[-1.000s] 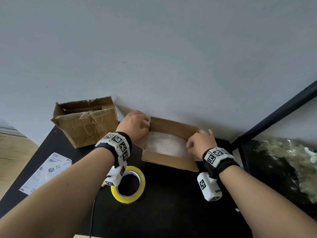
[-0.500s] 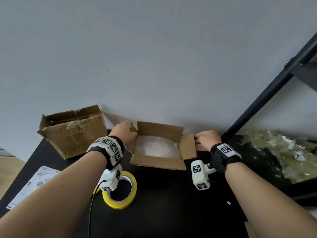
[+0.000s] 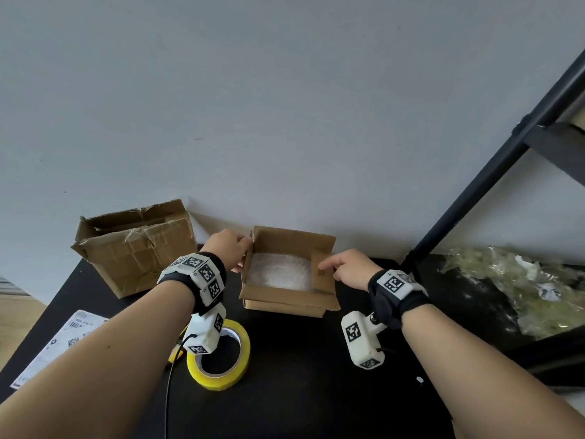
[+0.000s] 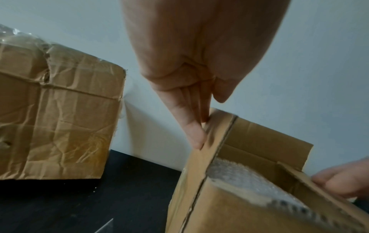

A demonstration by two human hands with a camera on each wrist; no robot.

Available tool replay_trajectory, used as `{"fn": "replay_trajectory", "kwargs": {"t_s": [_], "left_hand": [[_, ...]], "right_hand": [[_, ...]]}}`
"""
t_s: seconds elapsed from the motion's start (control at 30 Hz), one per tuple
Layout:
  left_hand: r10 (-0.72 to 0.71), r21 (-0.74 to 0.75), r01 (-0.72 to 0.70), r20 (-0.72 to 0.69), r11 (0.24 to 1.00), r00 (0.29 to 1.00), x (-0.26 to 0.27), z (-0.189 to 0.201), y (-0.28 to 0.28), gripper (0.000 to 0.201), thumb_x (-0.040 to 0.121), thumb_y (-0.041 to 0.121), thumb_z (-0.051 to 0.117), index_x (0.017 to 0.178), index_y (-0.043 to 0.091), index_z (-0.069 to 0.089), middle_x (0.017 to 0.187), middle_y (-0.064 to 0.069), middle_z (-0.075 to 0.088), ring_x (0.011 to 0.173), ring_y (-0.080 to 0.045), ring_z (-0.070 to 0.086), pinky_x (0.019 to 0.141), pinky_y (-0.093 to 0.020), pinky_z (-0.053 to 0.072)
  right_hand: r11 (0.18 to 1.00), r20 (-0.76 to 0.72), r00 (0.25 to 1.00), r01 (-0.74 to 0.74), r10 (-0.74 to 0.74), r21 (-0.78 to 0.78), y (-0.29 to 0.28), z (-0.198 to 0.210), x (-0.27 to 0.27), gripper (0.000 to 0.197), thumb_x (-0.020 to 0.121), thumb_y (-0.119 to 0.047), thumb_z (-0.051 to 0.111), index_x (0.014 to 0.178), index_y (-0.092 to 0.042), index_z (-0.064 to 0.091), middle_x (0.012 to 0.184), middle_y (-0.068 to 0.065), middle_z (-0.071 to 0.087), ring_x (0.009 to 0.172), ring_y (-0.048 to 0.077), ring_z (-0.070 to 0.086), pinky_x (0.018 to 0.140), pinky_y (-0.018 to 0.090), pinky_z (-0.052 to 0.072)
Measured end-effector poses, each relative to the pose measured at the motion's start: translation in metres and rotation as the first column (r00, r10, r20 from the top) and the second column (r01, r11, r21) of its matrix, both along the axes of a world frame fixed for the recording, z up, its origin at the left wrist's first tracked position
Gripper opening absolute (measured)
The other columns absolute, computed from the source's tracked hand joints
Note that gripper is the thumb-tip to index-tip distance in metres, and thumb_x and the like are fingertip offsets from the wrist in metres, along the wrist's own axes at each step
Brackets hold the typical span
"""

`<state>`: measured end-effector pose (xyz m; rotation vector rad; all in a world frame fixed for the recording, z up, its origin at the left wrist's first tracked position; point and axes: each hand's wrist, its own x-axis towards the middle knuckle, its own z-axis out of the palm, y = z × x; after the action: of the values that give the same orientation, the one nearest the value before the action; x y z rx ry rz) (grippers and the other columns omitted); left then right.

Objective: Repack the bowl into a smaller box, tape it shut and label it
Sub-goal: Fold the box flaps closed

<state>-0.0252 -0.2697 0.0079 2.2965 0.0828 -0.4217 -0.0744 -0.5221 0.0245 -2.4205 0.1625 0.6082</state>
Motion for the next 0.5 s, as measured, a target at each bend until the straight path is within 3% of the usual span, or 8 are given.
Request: {"fn": "replay_trajectory", "kwargs": {"t_s": [0.13, 0.3, 0.37, 0.43, 0.5], "left_hand": [[-0.019, 0.010, 0.019, -0.018, 1.000, 1.000, -0.003, 0.002, -0.003, 0.033, 0.099, 0.026, 0.039, 0.091, 0.009, 0.066, 0.090, -0.011, 0.071, 0.079, -0.027, 0.070, 0.079, -0.042, 0.058], [-0.065, 0.030, 0.067, -0.041, 0.997, 0.997, -0.009, -0.001, -0.001, 0.032, 0.098, 0.017, 0.038, 0.117, 0.026, 0.063, 0.107, -0.005, 0.067, 0.088, -0.020, 0.067, 0.073, -0.033, 0.059], [-0.100, 0.073, 0.104, -0.057, 0.992, 0.993, -0.010, -0.003, -0.001, 0.037, 0.097, 0.014, 0.037, 0.120, 0.029, 0.062, 0.111, -0.006, 0.065, 0.087, -0.021, 0.066, 0.075, -0.034, 0.058], [-0.150, 0.125, 0.156, -0.062, 0.980, 0.987, -0.012, -0.004, -0.003, 0.043, 0.095, 0.008, 0.036, 0.123, 0.029, 0.061, 0.117, -0.010, 0.063, 0.080, -0.022, 0.063, 0.074, -0.031, 0.056], [-0.207, 0.198, 0.215, -0.058, 0.956, 0.977, -0.013, -0.007, -0.006, 0.044, 0.094, 0.007, 0.037, 0.126, 0.027, 0.060, 0.122, -0.009, 0.062, 0.091, -0.025, 0.062, 0.074, -0.026, 0.049]], "right_hand": [[0.973, 0.000, 0.986, -0.162, 0.164, -0.164, 0.002, 0.000, -0.004, 0.052, 0.086, 0.010, 0.040, 0.126, -0.015, 0.062, 0.144, -0.002, 0.048, 0.134, 0.017, 0.042, 0.112, 0.023, 0.030], [0.958, -0.027, 0.976, -0.217, 0.216, -0.187, -0.002, -0.004, -0.007, 0.053, 0.087, 0.008, 0.047, 0.130, -0.020, 0.058, 0.150, -0.005, 0.039, 0.135, 0.018, 0.040, 0.111, 0.026, 0.032], [0.959, -0.018, 0.976, -0.219, 0.219, -0.180, -0.002, -0.005, -0.009, 0.050, 0.085, -0.003, 0.061, 0.132, -0.023, 0.056, 0.152, -0.008, 0.035, 0.132, 0.019, 0.042, 0.109, 0.028, 0.035], [0.964, -0.001, 0.977, -0.209, 0.211, -0.163, -0.001, -0.006, -0.012, 0.050, 0.084, -0.025, 0.069, 0.132, -0.024, 0.055, 0.153, -0.009, 0.033, 0.132, 0.018, 0.042, 0.108, 0.030, 0.035], [0.963, -0.008, 0.976, -0.217, 0.219, -0.160, 0.000, -0.006, -0.014, 0.061, 0.080, -0.048, 0.070, 0.134, -0.025, 0.053, 0.155, -0.010, 0.029, 0.136, 0.016, 0.036, 0.112, 0.033, 0.031]]}}
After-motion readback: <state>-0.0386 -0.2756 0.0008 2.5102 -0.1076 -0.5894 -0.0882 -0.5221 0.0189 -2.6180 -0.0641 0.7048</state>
